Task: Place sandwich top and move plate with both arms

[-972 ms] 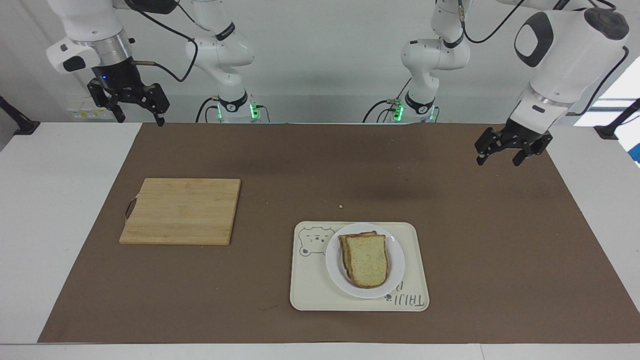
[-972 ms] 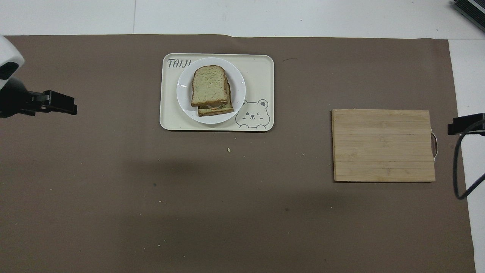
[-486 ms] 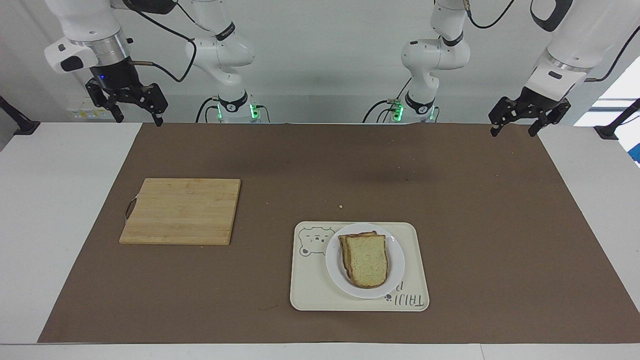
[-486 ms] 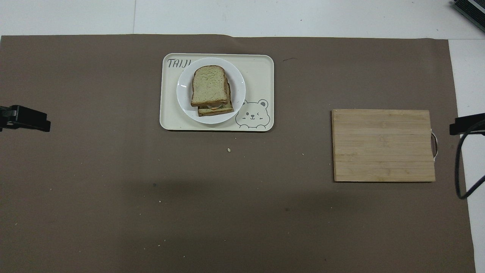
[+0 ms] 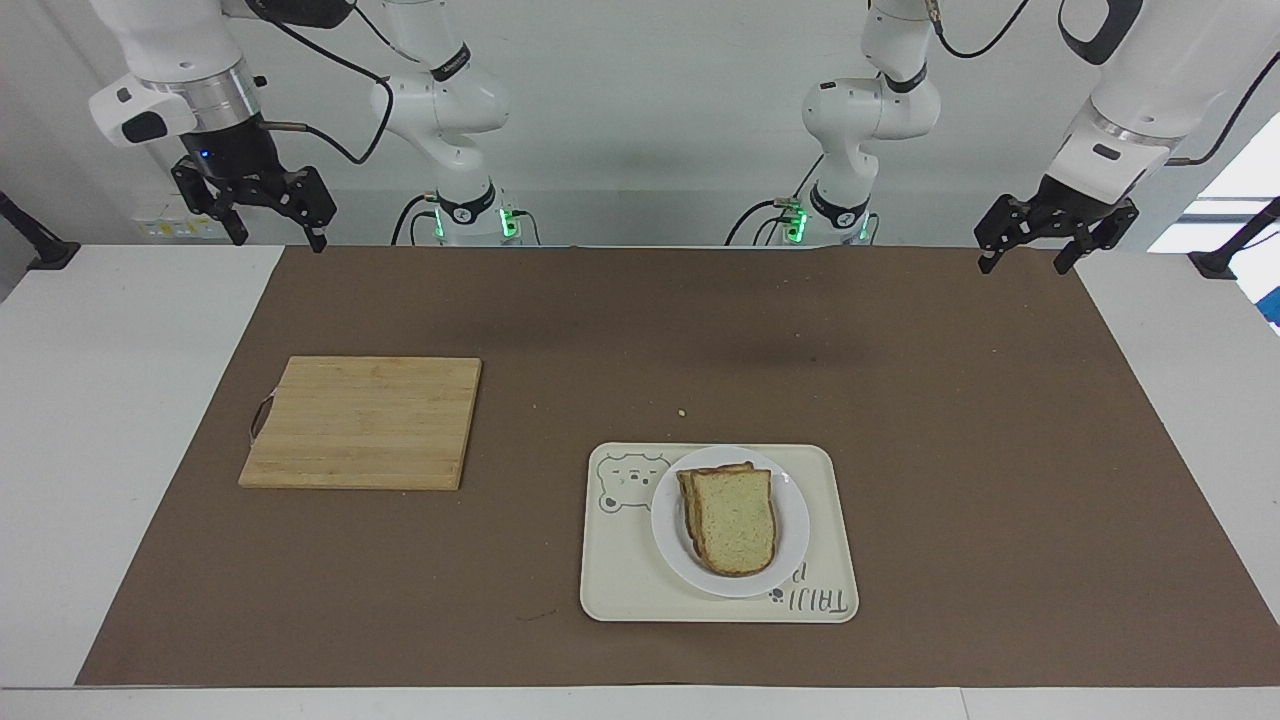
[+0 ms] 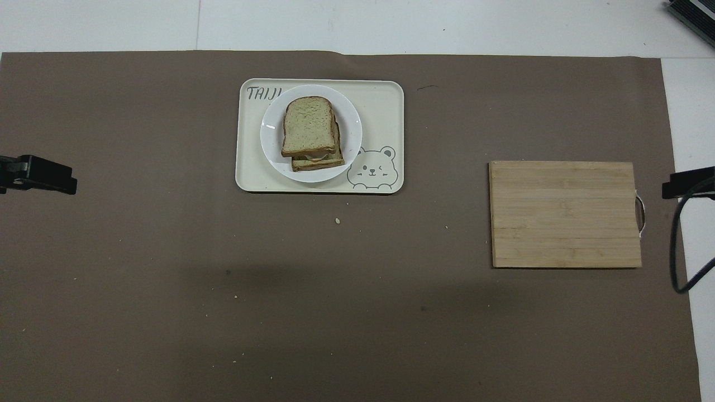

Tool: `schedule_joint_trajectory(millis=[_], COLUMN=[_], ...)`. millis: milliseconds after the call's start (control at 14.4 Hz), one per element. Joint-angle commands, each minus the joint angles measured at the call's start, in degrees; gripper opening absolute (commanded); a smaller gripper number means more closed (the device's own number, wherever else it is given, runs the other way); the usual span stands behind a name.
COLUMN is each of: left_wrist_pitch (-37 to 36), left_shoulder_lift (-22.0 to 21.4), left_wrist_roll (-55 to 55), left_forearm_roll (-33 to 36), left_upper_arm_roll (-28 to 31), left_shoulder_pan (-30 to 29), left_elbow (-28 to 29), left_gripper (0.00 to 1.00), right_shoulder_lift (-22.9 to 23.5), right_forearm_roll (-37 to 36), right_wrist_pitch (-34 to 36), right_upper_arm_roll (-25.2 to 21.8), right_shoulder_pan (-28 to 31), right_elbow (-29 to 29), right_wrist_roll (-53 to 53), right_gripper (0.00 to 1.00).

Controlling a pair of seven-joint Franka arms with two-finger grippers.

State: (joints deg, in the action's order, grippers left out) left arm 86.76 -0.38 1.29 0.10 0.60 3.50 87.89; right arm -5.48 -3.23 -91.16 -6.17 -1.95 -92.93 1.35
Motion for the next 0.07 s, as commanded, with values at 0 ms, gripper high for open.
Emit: schedule_joint_trajectory(millis=[0], left_wrist_pitch=[-1.5], left_shoulder_lift=[0.5], left_wrist_roll=[0.6], left_forearm_roll=[0.7], left_upper_arm_roll=[0.2], left_shoulder_pan=[0.4], left_elbow=[-1.0], left_gripper=[1.0], right_shoulder_lift=[-0.5], right_forearm_roll=[0.2], right_wrist_pitch=[0.8], right_upper_arm_roll=[0.2], right_shoulder_pan=[0.2], right_elbow=[-0.1], right_wrist_roll=[-1.1], right_gripper=[1.0])
